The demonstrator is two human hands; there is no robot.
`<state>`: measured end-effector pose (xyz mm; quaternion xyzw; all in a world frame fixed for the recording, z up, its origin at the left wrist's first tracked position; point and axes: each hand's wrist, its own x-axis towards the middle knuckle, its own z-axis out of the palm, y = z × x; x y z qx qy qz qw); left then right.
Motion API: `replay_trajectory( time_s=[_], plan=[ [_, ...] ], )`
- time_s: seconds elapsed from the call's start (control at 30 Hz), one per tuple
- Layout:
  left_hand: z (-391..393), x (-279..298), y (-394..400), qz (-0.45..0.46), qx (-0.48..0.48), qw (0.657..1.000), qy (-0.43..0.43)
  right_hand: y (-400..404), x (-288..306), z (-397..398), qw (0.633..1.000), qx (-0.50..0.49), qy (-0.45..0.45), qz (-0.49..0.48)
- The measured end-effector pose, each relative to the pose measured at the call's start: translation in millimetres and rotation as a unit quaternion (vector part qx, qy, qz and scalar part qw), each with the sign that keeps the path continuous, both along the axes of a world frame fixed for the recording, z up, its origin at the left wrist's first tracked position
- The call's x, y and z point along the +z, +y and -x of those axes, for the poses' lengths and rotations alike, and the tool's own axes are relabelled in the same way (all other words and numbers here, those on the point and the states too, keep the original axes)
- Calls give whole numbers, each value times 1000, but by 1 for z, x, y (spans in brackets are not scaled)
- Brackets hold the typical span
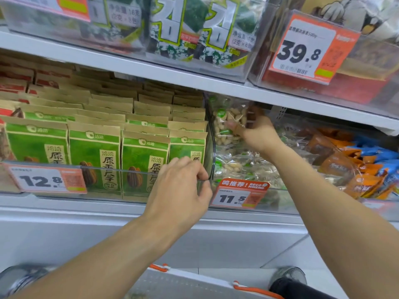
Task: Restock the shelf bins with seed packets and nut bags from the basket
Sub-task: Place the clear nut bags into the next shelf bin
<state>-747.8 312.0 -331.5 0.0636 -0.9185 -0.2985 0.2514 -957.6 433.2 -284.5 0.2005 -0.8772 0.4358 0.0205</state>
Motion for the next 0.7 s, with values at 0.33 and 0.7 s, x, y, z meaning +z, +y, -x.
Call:
replay_trajectory(
  time_s=[0.33,0.7],
  plan=[
    [4,0,6,-23,-1,1000,-17,-13,-1,-12,994,20,47,-96],
    [5,-4,7,-15,4,1000,-13,-4,3,-13,995,-38,57,-78]
  ],
)
